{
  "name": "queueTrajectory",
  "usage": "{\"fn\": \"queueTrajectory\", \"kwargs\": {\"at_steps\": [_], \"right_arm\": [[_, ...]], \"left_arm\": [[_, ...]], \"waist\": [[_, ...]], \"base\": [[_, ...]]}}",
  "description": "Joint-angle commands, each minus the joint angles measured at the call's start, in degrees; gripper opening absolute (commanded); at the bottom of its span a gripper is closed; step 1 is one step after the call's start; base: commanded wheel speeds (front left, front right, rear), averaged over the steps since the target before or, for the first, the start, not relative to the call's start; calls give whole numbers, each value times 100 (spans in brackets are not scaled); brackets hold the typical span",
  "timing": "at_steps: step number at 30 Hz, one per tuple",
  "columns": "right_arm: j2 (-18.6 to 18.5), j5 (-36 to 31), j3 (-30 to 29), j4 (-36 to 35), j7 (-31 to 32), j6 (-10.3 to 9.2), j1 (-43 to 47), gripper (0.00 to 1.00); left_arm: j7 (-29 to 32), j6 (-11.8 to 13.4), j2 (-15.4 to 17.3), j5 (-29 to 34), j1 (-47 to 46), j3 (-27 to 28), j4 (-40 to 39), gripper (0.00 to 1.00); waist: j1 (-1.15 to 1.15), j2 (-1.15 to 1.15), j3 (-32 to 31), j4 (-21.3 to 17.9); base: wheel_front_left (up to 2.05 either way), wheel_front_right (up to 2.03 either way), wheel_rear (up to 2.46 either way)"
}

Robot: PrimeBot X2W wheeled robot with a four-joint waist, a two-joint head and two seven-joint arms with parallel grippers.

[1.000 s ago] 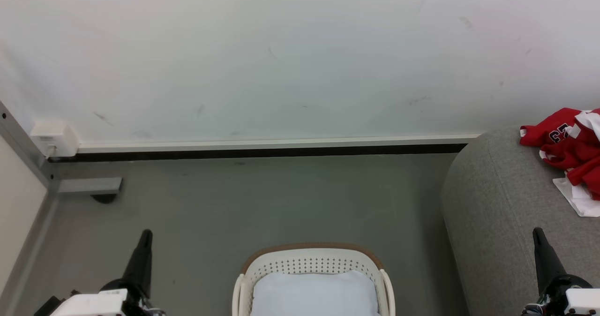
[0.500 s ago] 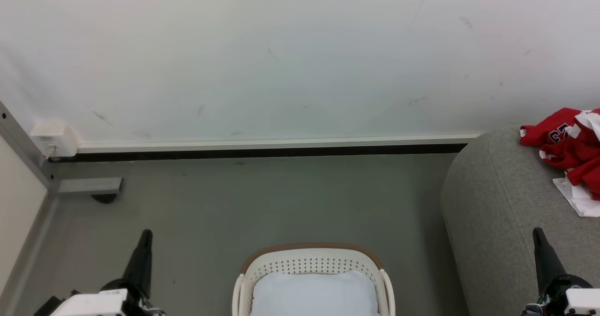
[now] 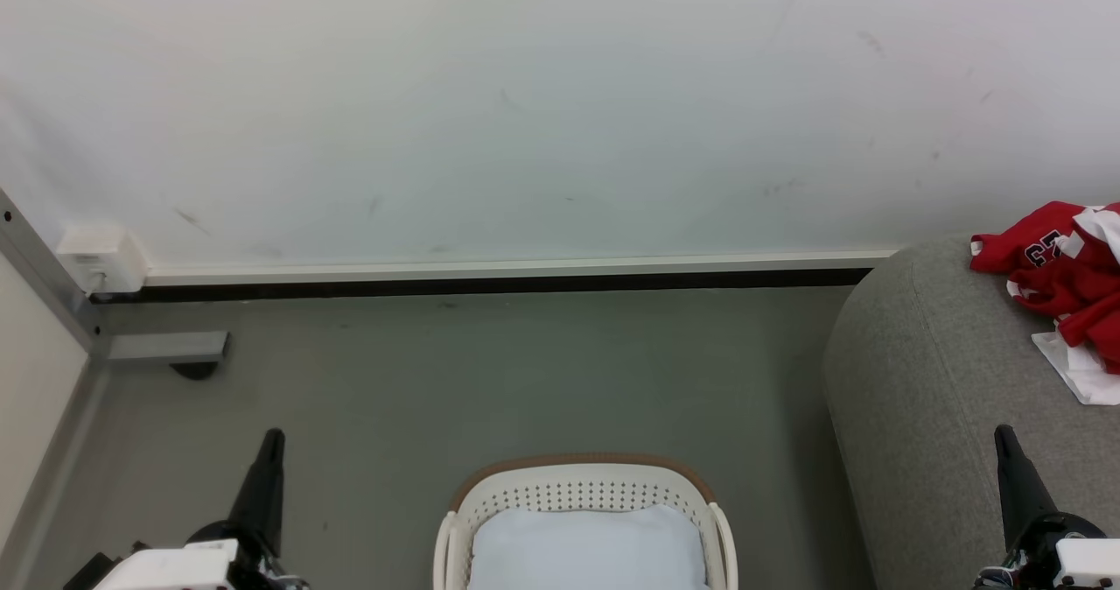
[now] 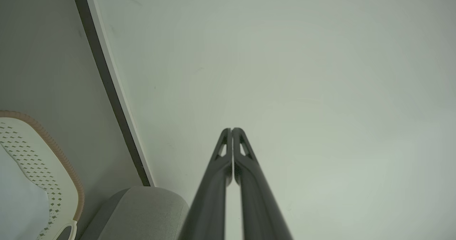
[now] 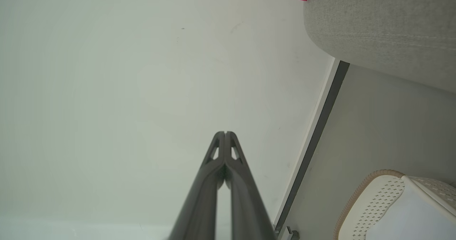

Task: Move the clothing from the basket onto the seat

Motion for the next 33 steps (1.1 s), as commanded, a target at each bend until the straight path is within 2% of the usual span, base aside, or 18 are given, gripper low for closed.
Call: {"fn": "queueTrajectory", "kwargs": {"at_steps": [1,33], "right_arm": [[0,7,-22,-26,17,-12,-63,0],[0,8,-22,-26,17,-12,-63,0]], "left_arm": [[21,-27,11,-77,-48,8,-20,0],[21,-27,11,-78,-48,7,-21,0]], "waist": [[0,0,0,0],[0,0,0,0]], "base": [[0,0,0],[0,0,0]]}}
